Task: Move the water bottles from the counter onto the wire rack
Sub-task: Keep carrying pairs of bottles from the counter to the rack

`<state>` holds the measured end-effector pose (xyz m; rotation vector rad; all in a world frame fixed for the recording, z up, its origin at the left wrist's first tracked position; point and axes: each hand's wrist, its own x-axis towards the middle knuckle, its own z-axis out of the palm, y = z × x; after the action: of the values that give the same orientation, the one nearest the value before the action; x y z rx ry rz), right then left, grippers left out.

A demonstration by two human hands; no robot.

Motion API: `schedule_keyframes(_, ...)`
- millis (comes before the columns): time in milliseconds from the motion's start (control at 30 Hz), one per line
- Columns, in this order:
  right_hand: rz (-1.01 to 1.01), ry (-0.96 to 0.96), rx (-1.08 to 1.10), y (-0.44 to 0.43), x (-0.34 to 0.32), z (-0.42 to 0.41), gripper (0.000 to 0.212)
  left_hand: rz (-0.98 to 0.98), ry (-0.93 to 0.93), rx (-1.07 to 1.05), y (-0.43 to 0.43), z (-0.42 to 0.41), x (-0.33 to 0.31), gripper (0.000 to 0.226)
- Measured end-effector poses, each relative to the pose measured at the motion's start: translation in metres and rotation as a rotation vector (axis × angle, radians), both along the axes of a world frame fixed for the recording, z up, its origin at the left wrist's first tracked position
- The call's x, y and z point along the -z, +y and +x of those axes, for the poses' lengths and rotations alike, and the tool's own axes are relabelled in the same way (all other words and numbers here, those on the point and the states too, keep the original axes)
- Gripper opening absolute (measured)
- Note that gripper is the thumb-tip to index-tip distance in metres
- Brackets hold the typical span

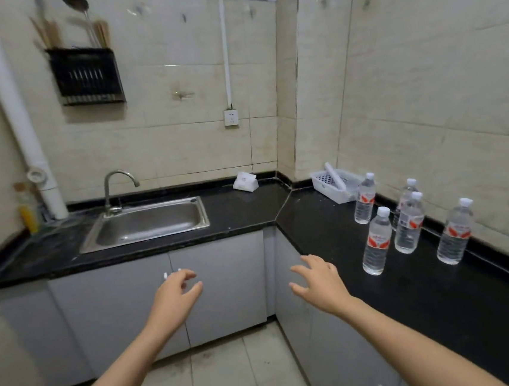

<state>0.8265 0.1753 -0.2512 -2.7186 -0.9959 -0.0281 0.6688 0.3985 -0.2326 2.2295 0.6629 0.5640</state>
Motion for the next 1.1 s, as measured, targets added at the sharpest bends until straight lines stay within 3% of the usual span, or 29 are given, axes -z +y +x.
schedule_keyframes(200,0.051,0.032,0.015,0.078,0.000,0.087,0.047,0.030,-0.109,-0.015,0.066,0.084,-0.030,0.025)
schedule_keyframes(533,-0.034,0.121,0.127,0.127,0.031,0.173,0.048,-0.073,-0.029,0.051,0.146,0.207,0.021,0.024)
schedule_keyframes(833,0.062,0.215,0.582,0.151,0.045,0.244,0.046,-0.129,-0.014,0.373,0.210,0.368,0.043,0.024)
schedule_keyframes(1100,0.103,0.354,0.986,0.143,0.060,0.230,0.049,-0.170,0.076,0.706,0.194,0.460,0.057,0.026)
